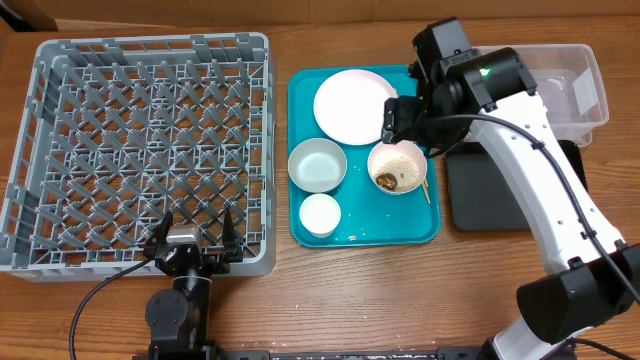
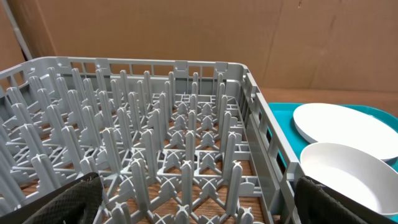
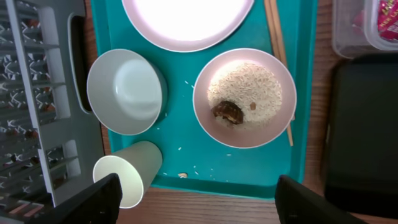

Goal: Sort waste into correct bins and load items into the dishwasher

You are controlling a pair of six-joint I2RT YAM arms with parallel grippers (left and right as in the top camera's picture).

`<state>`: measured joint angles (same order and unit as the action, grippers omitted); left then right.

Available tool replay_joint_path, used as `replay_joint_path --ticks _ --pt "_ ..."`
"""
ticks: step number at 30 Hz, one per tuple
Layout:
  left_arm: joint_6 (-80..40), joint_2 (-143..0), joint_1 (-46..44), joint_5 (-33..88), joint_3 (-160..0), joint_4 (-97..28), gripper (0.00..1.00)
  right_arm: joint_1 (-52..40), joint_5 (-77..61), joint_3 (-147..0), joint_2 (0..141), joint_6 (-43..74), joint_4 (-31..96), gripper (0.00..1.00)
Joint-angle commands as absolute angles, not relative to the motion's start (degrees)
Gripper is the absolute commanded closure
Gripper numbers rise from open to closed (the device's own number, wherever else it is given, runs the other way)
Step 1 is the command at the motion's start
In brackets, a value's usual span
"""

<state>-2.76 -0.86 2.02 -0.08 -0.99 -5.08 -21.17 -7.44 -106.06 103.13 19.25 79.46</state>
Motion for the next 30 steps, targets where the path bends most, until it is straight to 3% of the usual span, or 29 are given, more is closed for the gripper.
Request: replay_joint_path --ticks 1,20,30 --pt "-1.9 -0.3 2.2 -0.3 -0.5 -4.9 0.0 -22.4 -7.2 -106.0 102.7 18.6 79.0 0.2" --pt "-1.9 -0.3 2.2 -0.3 -0.5 -4.9 0.0 -24.4 -7.8 -106.0 102.7 19.7 79.6 0.2" --pt "-1.9 -0.3 2.2 -0.3 -0.5 -4.9 0.0 -24.4 -7.5 -106.0 102.8 19.7 73.7 0.21"
